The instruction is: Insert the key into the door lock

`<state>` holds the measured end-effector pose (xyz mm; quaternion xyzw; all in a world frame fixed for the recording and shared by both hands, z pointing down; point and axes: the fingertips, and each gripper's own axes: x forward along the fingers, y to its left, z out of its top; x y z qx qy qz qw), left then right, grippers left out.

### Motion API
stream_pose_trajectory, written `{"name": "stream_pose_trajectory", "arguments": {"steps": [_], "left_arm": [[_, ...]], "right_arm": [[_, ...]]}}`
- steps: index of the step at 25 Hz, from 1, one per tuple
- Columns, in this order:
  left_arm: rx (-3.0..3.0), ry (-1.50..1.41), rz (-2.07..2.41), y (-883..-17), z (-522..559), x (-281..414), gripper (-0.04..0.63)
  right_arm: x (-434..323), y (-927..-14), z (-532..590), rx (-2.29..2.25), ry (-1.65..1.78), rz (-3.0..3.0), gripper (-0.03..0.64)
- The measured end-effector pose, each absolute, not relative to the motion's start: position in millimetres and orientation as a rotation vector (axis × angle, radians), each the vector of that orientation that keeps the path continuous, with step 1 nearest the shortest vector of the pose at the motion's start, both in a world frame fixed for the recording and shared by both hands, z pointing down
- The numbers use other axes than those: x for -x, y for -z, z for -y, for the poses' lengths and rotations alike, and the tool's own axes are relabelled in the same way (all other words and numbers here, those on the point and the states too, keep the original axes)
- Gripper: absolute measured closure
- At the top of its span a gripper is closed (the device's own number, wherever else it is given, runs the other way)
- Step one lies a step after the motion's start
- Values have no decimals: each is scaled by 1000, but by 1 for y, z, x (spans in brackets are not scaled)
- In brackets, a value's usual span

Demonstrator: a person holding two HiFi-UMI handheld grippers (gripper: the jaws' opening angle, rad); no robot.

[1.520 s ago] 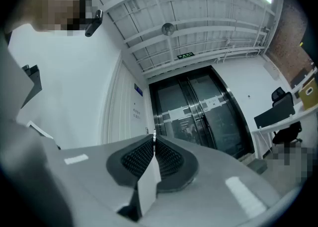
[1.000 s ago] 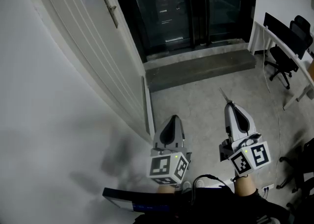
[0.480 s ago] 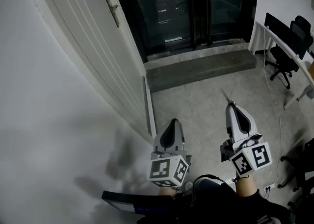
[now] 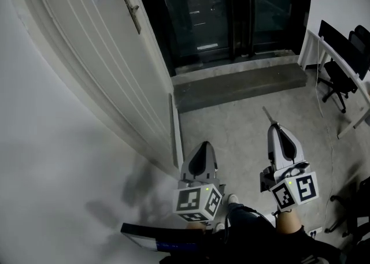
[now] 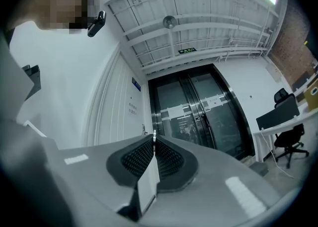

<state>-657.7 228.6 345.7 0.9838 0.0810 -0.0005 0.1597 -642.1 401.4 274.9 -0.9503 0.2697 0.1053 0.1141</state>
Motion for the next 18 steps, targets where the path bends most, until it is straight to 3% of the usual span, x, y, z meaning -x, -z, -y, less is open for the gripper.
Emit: {"name": "stream_pose_trajectory", "arguments": {"steps": [18], "left_arm": [[-2808, 59, -155, -329, -246, 495, 595]], "right_arm": [[470, -264, -411, 2789, -332, -905, 606]]}}
